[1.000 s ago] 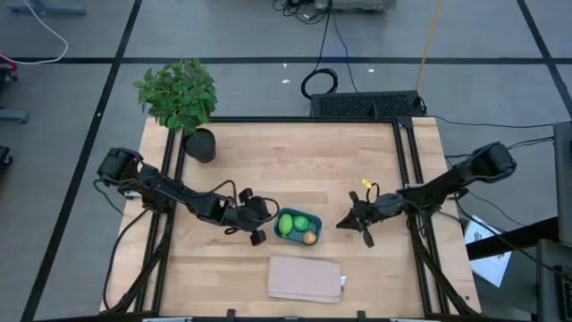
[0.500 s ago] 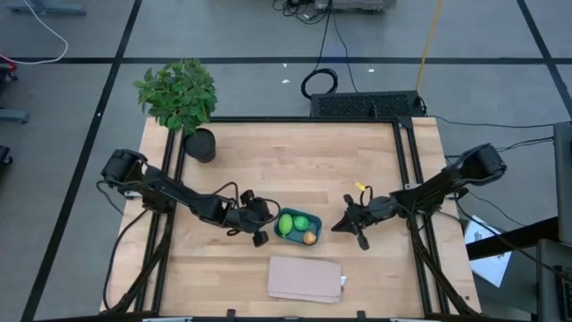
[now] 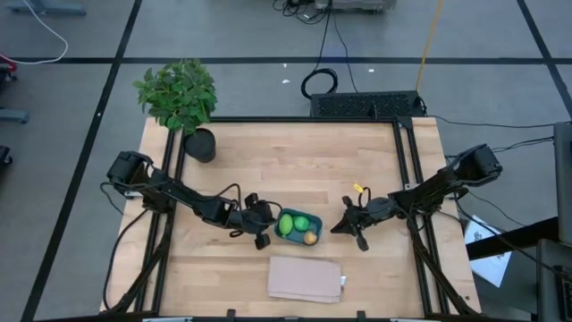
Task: Pick and placing Produce into tupperware
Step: Adjust the blue bin, then return to Home Position
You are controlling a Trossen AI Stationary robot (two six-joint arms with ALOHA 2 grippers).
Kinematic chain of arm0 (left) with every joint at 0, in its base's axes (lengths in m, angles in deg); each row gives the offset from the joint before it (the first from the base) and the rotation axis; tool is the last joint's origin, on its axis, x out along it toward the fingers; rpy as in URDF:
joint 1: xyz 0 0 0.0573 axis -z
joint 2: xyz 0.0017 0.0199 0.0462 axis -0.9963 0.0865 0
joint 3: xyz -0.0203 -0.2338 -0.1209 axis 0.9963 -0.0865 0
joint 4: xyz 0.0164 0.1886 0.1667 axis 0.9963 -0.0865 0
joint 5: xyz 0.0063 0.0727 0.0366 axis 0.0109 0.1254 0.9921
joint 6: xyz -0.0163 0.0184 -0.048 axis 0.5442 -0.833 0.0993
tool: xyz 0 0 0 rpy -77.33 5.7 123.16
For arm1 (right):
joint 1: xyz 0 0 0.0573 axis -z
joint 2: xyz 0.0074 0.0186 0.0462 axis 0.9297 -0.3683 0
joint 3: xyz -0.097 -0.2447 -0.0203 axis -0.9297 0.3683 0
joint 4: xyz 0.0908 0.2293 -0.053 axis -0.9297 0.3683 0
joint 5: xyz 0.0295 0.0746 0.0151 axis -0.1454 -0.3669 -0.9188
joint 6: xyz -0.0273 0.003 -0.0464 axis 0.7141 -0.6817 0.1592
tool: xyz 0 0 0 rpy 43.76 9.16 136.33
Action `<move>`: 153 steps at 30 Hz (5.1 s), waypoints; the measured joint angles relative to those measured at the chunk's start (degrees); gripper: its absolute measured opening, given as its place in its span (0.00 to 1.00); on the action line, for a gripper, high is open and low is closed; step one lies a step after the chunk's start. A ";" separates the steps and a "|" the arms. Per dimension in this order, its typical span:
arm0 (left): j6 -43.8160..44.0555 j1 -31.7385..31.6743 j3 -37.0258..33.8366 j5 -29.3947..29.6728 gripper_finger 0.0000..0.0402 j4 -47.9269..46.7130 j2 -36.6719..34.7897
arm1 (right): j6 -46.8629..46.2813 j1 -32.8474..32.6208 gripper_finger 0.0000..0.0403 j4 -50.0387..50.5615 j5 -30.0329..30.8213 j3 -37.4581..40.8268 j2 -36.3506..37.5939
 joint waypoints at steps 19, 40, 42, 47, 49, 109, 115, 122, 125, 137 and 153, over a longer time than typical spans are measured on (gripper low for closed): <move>0.43 2.48 0.00 -0.42 0.01 2.83 0.00 | 0.97 0.21 0.00 -0.11 0.17 0.00 -0.02; 0.72 4.32 0.00 -0.49 0.01 5.51 0.17 | 0.96 1.68 0.00 -0.09 0.20 0.00 -0.02; 0.87 4.32 0.00 -0.52 0.01 5.78 0.58 | 0.96 1.68 0.00 -0.11 0.20 0.00 -0.02; 1.22 4.34 -0.03 -0.80 0.01 7.54 2.16 | 0.96 1.68 0.00 -0.11 0.22 0.00 -0.04; 1.07 4.32 -0.01 -2.09 0.01 8.84 2.76 | 0.96 1.68 0.00 -0.10 0.22 0.00 -0.04; -2.76 -0.12 3.23 -6.69 0.01 5.74 6.23 | 0.41 1.98 0.00 -0.12 -0.04 -0.02 -0.04; -2.59 -0.19 3.23 -6.56 0.01 5.28 6.23 | -0.07 1.98 0.00 -0.12 -0.04 -0.02 -0.04; -1.68 -0.08 3.23 -6.47 0.01 2.72 6.19 | -0.75 1.98 0.00 0.33 -0.04 -0.02 -0.04; -1.67 0.10 3.23 -6.32 0.01 1.28 6.19 | -1.00 1.98 0.00 0.94 -0.04 0.00 -0.07; -3.07 3.20 3.23 1.65 0.01 -12.55 -2.57 | -2.29 2.67 0.00 0.94 0.13 3.47 5.25; -14.64 4.94 -4.82 13.33 0.01 -13.25 -21.54 | 1.15 9.14 0.00 1.10 0.22 11.45 25.05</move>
